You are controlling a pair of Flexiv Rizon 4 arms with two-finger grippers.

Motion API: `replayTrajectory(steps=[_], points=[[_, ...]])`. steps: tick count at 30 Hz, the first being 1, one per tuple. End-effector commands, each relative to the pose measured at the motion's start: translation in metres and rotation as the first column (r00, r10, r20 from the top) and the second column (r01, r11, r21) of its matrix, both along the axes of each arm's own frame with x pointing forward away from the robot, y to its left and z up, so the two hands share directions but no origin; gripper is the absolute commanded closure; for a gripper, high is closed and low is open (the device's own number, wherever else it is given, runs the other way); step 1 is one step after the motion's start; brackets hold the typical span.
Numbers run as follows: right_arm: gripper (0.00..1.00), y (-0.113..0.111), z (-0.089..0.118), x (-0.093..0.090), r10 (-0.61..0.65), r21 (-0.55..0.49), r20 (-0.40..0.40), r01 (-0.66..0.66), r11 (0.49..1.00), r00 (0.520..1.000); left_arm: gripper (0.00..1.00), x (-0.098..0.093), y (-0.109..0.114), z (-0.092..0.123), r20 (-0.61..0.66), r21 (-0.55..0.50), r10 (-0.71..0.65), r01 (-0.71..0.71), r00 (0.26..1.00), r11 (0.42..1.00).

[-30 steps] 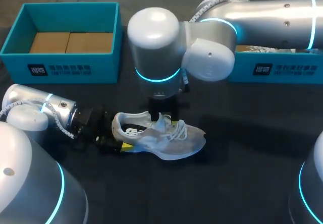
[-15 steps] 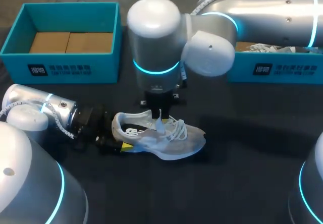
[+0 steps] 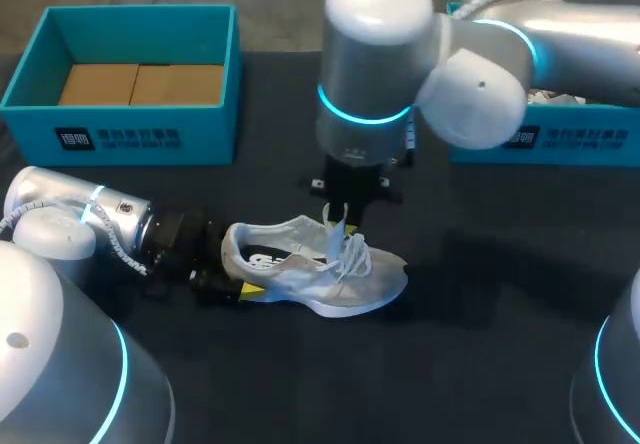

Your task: Take the shoe out of the shoebox, open the shoe tongue, remove and reinsert the insole, then place the shoe into the shoebox

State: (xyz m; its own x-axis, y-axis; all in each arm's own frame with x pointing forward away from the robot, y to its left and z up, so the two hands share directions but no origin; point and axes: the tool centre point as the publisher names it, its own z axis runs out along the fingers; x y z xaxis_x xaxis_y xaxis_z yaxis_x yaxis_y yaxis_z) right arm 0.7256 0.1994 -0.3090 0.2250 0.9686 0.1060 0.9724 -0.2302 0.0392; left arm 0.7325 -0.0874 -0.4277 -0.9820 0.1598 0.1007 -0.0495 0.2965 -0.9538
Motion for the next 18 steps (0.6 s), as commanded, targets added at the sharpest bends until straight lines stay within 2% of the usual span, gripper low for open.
replayTrajectory(steps=[1, 10, 18], points=[[1.0, -0.02, 0.0, -0.009, -0.901, 0.137, -0.21, 0.924, 0.357, 0.379, 1.0, -0.001, 0.0, 0.0, 0.001, 0.003, 0.002, -0.002, 1.0, 1.0], [1.0, -0.042, -0.004, -0.016, -0.88, 0.201, -0.287, 0.922, 0.33, 0.377, 1.0, -0.001, 0.0, 0.0, 0.001, 0.003, 0.002, -0.002, 1.0, 1.0], [1.0, -0.049, -0.004, -0.019, -0.834, 0.277, -0.319, 0.886, 0.372, 0.45, 1.0, -0.001, 0.0, 0.0, 0.001, 0.003, 0.002, -0.002, 1.0, 1.0]])
